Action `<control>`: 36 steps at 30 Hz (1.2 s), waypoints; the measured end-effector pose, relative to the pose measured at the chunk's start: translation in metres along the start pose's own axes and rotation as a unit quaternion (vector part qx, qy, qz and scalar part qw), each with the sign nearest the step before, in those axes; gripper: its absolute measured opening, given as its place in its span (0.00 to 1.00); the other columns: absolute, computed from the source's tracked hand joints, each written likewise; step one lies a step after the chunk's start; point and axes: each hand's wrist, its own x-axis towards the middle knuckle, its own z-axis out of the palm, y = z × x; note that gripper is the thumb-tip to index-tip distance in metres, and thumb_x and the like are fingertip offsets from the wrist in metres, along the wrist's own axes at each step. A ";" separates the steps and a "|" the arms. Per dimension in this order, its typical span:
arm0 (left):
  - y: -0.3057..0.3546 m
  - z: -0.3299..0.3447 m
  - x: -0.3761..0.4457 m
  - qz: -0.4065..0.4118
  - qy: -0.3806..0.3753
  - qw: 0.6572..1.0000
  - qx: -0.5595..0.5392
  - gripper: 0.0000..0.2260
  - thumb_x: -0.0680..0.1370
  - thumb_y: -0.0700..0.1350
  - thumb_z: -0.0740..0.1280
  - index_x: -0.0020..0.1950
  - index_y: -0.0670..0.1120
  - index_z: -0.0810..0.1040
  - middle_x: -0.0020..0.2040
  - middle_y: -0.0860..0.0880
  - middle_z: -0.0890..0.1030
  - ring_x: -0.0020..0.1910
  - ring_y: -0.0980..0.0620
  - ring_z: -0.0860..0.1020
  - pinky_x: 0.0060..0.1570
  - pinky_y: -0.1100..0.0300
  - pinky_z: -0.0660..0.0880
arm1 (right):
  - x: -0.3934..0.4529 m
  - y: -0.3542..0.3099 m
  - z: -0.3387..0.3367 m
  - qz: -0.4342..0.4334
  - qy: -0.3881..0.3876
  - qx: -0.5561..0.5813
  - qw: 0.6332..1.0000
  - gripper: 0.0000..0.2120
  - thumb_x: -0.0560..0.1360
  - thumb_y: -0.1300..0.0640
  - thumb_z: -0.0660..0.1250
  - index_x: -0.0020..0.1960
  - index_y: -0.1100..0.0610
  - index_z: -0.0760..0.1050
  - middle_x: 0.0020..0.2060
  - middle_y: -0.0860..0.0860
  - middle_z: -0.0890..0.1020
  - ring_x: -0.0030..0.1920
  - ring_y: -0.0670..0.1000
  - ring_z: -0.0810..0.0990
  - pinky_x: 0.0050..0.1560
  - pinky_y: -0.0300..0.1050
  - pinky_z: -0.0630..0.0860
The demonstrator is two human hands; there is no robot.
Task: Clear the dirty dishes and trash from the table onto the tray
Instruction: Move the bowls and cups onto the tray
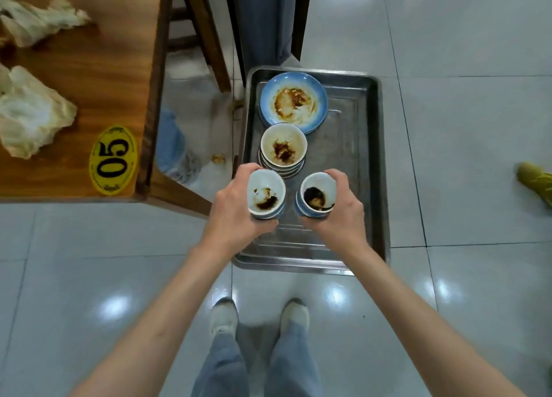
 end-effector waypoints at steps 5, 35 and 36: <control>-0.044 0.036 0.010 -0.003 -0.001 1.000 0.023 0.37 0.57 0.47 0.81 0.60 0.54 0.65 0.49 0.57 0.73 0.47 0.55 0.73 0.43 0.64 0.67 | 0.007 0.044 0.037 0.011 0.006 0.001 1.000 0.39 0.58 0.54 0.81 0.60 0.42 0.60 0.47 0.41 0.73 0.47 0.45 0.73 0.45 0.37 0.70; -0.100 0.070 0.046 0.029 -0.016 0.997 0.073 0.36 0.60 0.47 0.80 0.61 0.52 0.63 0.47 0.55 0.72 0.45 0.56 0.70 0.37 0.73 0.60 | 0.040 0.066 0.080 -0.014 -0.010 -0.012 1.000 0.39 0.58 0.56 0.80 0.62 0.46 0.63 0.48 0.44 0.74 0.47 0.47 0.72 0.46 0.42 0.69; -0.100 0.070 0.046 0.030 -0.017 0.997 0.070 0.36 0.60 0.47 0.80 0.61 0.53 0.63 0.47 0.55 0.72 0.46 0.56 0.70 0.38 0.71 0.62 | 0.040 0.065 0.080 -0.013 -0.009 -0.009 1.000 0.39 0.58 0.56 0.80 0.62 0.46 0.63 0.48 0.44 0.74 0.47 0.47 0.72 0.46 0.43 0.69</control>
